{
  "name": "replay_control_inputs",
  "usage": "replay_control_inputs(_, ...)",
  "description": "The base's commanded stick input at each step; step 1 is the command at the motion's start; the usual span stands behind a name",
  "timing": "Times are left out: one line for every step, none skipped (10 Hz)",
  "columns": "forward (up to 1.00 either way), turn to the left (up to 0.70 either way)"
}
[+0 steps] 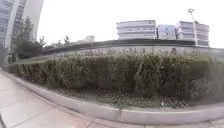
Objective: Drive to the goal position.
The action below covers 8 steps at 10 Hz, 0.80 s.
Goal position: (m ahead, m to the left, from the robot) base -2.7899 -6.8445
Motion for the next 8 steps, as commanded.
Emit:
replay_control_inputs(0.0,-0.47)
replay_control_inputs(0.0,-0.47)
replay_control_inputs(0.0,-0.48)
replay_control_inputs(0.0,-0.48)
replay_control_inputs(0.0,-0.51)
replay_control_inputs(0.0,-0.53)
replay_control_inputs(0.0,-0.53)
replay_control_inputs(0.0,-0.53)
